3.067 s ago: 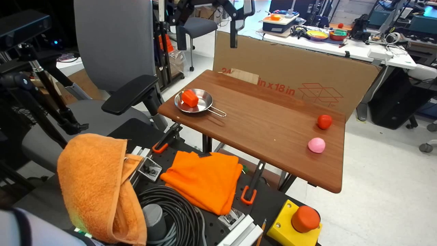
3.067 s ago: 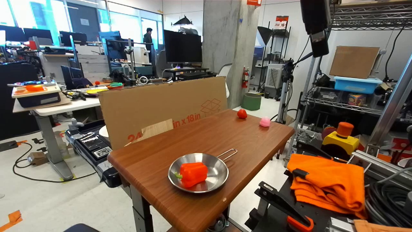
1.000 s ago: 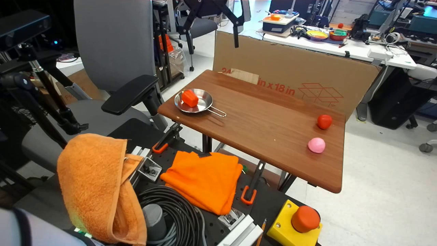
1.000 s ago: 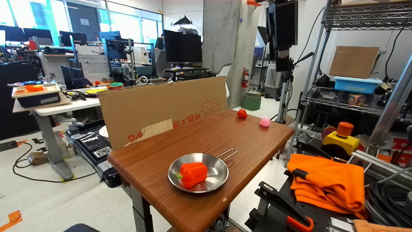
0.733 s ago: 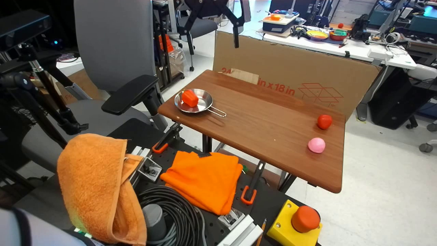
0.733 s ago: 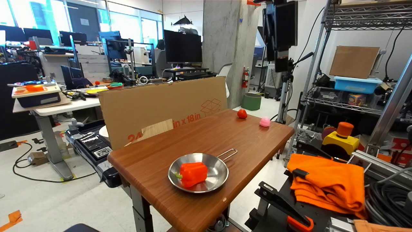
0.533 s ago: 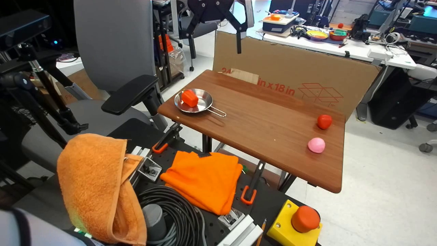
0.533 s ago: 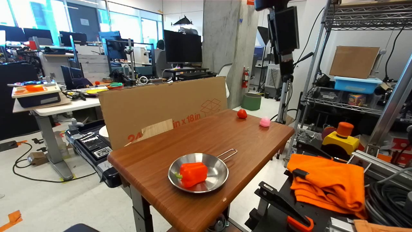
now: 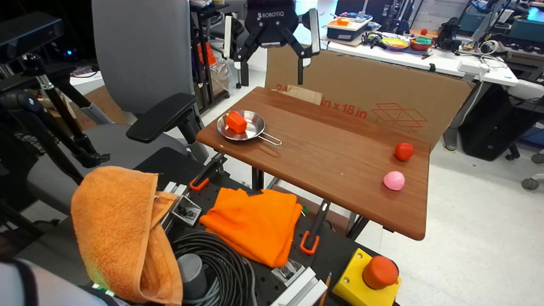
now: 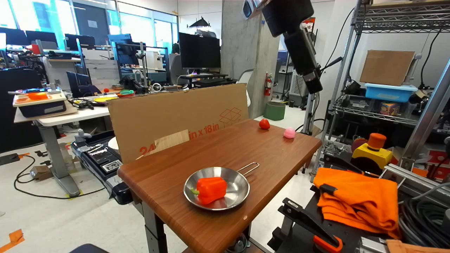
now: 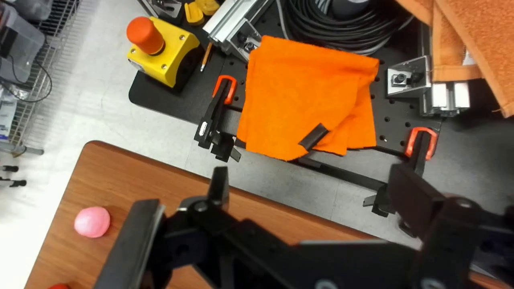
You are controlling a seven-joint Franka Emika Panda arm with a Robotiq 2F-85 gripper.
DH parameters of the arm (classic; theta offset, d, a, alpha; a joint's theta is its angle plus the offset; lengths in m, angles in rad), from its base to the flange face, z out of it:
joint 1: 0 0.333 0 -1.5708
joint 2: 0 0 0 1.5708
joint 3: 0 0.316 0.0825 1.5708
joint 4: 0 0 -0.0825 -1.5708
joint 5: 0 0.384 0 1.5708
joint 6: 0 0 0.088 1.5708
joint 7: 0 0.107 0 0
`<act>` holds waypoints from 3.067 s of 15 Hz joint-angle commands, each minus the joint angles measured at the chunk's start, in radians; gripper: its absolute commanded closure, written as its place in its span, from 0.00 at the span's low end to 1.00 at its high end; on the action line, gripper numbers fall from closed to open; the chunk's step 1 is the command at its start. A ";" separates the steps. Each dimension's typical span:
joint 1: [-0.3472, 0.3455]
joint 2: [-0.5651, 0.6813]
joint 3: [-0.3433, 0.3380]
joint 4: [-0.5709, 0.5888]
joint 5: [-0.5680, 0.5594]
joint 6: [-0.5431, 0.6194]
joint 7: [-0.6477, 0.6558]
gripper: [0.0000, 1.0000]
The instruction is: Remove the pepper from the pan and put it on the table
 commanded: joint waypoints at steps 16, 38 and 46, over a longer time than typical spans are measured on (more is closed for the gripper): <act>0.071 -0.229 0.043 -0.180 -0.160 0.305 -0.147 0.00; 0.062 -0.241 0.048 -0.209 0.024 0.293 -0.001 0.00; 0.069 -0.229 0.051 -0.220 -0.050 0.358 -0.100 0.00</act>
